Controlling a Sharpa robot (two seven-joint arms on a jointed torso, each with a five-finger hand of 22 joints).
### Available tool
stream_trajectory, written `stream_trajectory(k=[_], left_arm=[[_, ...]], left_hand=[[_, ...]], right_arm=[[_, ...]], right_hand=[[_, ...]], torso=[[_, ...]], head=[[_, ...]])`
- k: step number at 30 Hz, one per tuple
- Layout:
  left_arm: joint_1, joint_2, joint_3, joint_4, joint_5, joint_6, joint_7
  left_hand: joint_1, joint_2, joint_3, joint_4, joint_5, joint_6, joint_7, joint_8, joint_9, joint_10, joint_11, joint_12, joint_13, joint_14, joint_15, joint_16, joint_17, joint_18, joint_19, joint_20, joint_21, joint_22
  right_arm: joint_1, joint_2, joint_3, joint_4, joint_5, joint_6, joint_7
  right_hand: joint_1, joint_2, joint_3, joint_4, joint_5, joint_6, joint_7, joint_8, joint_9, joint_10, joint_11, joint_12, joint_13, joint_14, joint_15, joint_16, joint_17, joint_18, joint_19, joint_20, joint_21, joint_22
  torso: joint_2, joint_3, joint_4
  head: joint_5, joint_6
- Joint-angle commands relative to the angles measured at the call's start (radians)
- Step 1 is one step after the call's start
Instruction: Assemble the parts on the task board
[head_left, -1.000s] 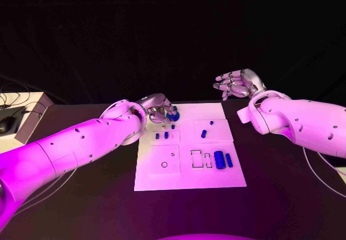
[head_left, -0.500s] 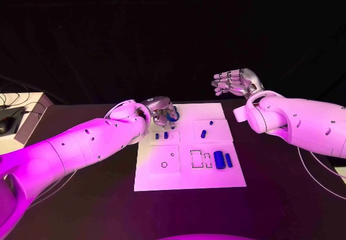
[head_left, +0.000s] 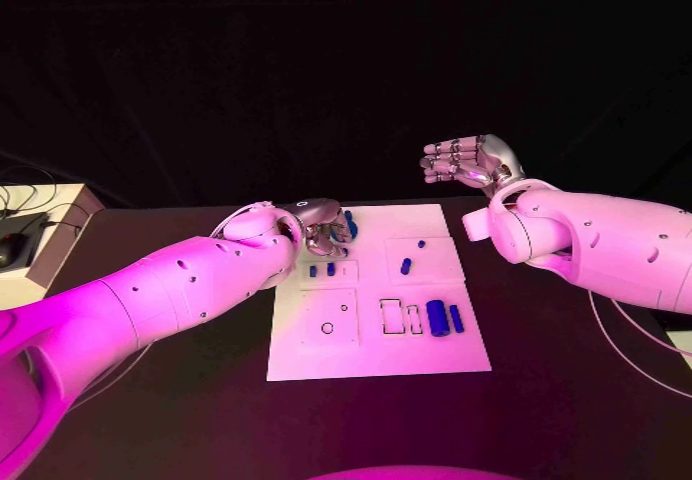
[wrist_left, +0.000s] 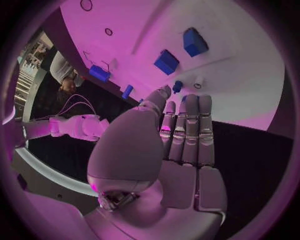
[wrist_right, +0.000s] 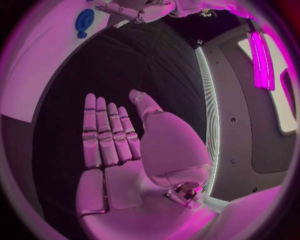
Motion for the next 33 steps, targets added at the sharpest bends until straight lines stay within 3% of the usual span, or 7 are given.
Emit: stream_trajectory(k=[1, 4, 6, 9, 16, 23, 33], left_arm=[[-0.001, 0.006, -0.001, -0.009, -0.016, -0.005, 0.002], [-0.002, 0.01, -0.002, -0.016, -0.016, -0.01, 0.004], [-0.003, 0.013, -0.003, -0.019, -0.016, -0.011, 0.004], [-0.003, 0.016, -0.004, -0.023, -0.016, -0.016, 0.005], [-0.005, 0.022, -0.005, -0.031, -0.015, -0.014, 0.007], [-0.008, 0.026, -0.009, -0.035, -0.01, -0.006, 0.01], [-0.013, 0.032, -0.012, -0.041, -0.008, -0.003, 0.01]], left_hand=[[0.0, -0.013, 0.011, -0.001, -0.002, -0.006, 0.0, -0.005, -0.001, 0.001, 0.003, -0.006, -0.002, -0.007, -0.002, 0.004, -0.005, 0.019, 0.0, 0.009, -0.005, 0.004], [-0.001, -0.015, 0.025, -0.003, -0.003, -0.003, 0.003, -0.005, -0.001, 0.004, 0.002, -0.006, -0.002, -0.004, -0.004, 0.009, -0.009, 0.022, 0.003, 0.009, -0.003, 0.011], [0.0, -0.014, 0.032, -0.005, -0.003, 0.001, 0.006, -0.004, -0.001, 0.008, 0.001, -0.006, -0.002, -0.001, -0.005, 0.013, -0.009, 0.023, 0.006, 0.009, -0.001, 0.016], [-0.006, -0.019, 0.049, -0.008, -0.003, 0.0, 0.008, -0.004, -0.001, 0.011, 0.002, -0.007, -0.002, -0.002, -0.004, 0.022, -0.011, 0.025, 0.006, 0.009, 0.002, 0.028], [-0.009, -0.019, 0.079, -0.015, -0.004, 0.003, 0.012, -0.004, -0.001, 0.023, -0.003, -0.008, -0.002, 0.002, -0.01, 0.038, -0.011, 0.028, 0.011, 0.007, 0.012, 0.048], [-0.017, -0.021, 0.094, -0.02, -0.007, 0.003, 0.01, -0.004, -0.001, 0.034, -0.007, -0.008, -0.002, 0.005, -0.013, 0.059, -0.006, 0.028, 0.015, 0.003, 0.02, 0.066], [-0.025, -0.021, 0.112, -0.029, -0.008, 0.002, 0.014, -0.004, -0.001, 0.047, -0.012, -0.008, -0.002, 0.004, -0.016, 0.09, 0.0, 0.027, 0.02, -0.002, 0.028, 0.093]], right_arm=[[0.0, 0.002, 0.0, 0.001, 0.055, 0.051, 0.039], [0.0, 0.003, 0.0, 0.0, 0.062, 0.058, 0.041], [0.0, 0.004, 0.0, -0.001, 0.065, 0.062, 0.043], [0.0, 0.006, 0.0, -0.002, 0.067, 0.063, 0.045], [0.0, 0.011, 0.0, -0.005, 0.069, 0.065, 0.05], [0.0, 0.013, 0.0, -0.005, 0.065, 0.062, 0.054], [0.0, 0.016, 0.0, -0.007, 0.061, 0.062, 0.058]], right_hand=[[-0.002, 0.01, 0.005, -0.008, -0.005, -0.021, 0.001, -0.005, -0.002, -0.037, 0.001, -0.005, -0.003, -0.019, 0.003, -0.005, -0.002, -0.012, -0.044, 0.017, -0.001, -0.056], [-0.01, 0.014, 0.011, -0.022, -0.004, -0.045, 0.006, -0.006, -0.003, -0.083, 0.003, -0.007, -0.005, -0.027, 0.008, -0.007, -0.003, -0.011, -0.045, 0.03, 0.0, -0.203], [-0.01, 0.013, 0.012, -0.024, -0.006, -0.05, 0.006, -0.007, -0.003, -0.086, 0.005, -0.007, -0.005, -0.026, 0.007, -0.006, -0.002, -0.008, -0.03, 0.027, 0.005, -0.217], [-0.009, 0.013, 0.013, -0.025, -0.006, -0.06, 0.008, -0.007, -0.004, -0.094, 0.006, -0.008, -0.005, -0.026, 0.008, -0.006, -0.002, -0.007, -0.025, 0.026, 0.005, -0.218], [-0.002, 0.017, 0.014, -0.028, -0.006, -0.082, 0.01, -0.008, -0.005, -0.111, 0.007, -0.008, -0.006, 0.008, 0.003, -0.006, -0.002, 0.025, 0.067, 0.009, 0.027, -0.219], [0.009, 0.019, 0.02, -0.033, -0.006, -0.087, 0.014, -0.008, -0.005, -0.086, 0.001, -0.007, -0.005, 0.091, -0.021, -0.005, -0.001, 0.047, 0.153, -0.018, 0.064, -0.212], [0.013, 0.02, 0.029, -0.037, -0.006, -0.069, 0.013, -0.007, -0.005, -0.063, -0.001, -0.006, -0.004, 0.092, -0.023, -0.005, -0.001, 0.047, 0.171, -0.028, 0.073, -0.215]], torso=[[0.002, -0.0002, -0.001], [0.001, 0.0009, -0.0019], [0.0, 0.0008, -0.0004], [0.0, 0.0007, 0.0004], [0.0, 0.0014, 0.0], [0.0, 0.0005, 0.0008], [-0.001, 0.0007, 0.0012]], head=[[0.0, -0.003], [0.0, -0.005], [-0.002, -0.006], [-0.003, -0.007], [-0.005, -0.011], [-0.008, -0.015], [-0.011, -0.02]])
